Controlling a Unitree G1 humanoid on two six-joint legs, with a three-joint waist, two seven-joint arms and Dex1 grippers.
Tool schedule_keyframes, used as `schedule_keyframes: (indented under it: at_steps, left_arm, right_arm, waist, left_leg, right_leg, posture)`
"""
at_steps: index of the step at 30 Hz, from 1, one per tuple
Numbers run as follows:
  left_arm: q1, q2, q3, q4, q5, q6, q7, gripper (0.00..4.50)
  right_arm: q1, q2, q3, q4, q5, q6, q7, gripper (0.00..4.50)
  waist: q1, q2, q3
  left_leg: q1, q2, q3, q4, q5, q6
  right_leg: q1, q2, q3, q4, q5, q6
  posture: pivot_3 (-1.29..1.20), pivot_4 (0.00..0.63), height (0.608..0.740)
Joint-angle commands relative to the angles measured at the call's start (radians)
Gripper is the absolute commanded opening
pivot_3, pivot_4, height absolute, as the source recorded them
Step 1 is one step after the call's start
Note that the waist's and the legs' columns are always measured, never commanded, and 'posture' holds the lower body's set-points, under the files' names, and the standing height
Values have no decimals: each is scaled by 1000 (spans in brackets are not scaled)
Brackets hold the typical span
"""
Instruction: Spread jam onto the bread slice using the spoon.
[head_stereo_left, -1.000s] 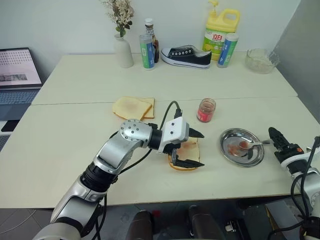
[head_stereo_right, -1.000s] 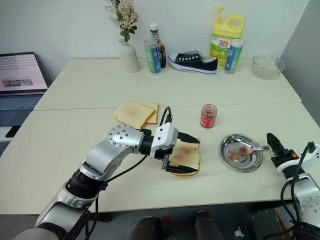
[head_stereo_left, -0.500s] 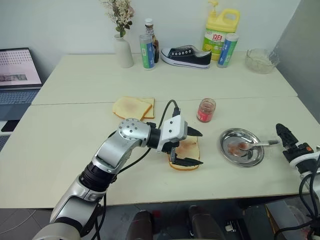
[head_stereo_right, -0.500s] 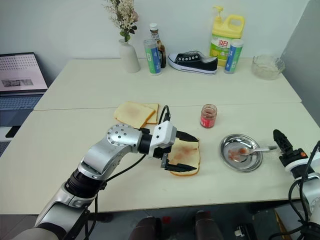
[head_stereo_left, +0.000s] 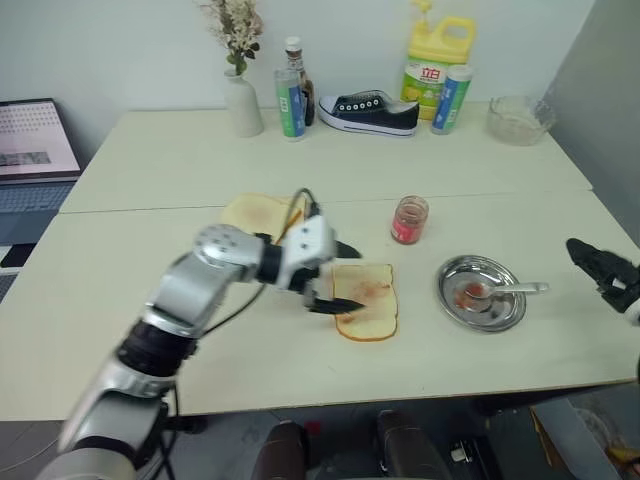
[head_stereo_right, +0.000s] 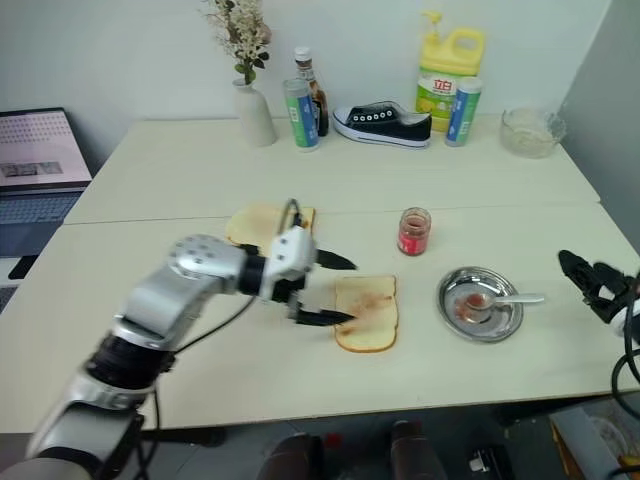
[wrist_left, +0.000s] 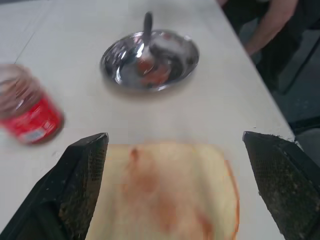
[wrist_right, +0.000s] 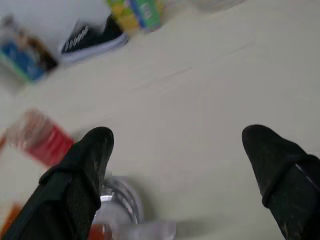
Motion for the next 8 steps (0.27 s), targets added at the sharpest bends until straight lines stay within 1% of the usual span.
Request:
schedule_keyframes:
  at_steps: [1,2,4,8]
  left_arm:
    - [56,102,107,-14,-41,22,-43,4500]
    - [79,135,133,-17,-47,30,-50,4500]
    - [120,186,179,-36,-66,56,-50,4500]
    - [193,235,250,-106,-109,112,-31,4500]
  right_arm:
    - [21,-146,58,-190,-22,40,190,4436]
    - [28,-187,76,-240,-16,57,236,4436]
    - [19,-234,119,-331,10,85,287,4436]
    - [-36,-234,249,-418,-3,99,304,4436]
  waist:
    - [-3,-1,0]
    - [-3,-1,1]
    - [0,-4,2]
    - [9,-7,3]
  left_leg:
    - [1,0,0,0,0,0]
    - [3,0,-1,0,0,0]
    - [7,1,-2,-2,0,0]
    - [7,0,-2,0,0,0]
  right_leg:
    - [1,0,0,0,0,0]
    - [4,0,-1,-1,0,0]
    - [8,0,-2,-2,-1,-1]
    - [9,-2,-4,-2,-1,-1]
  posture:
    - [0,150,740]
    - [0,150,740]
    - [0,150,740]
    - [0,150,740]
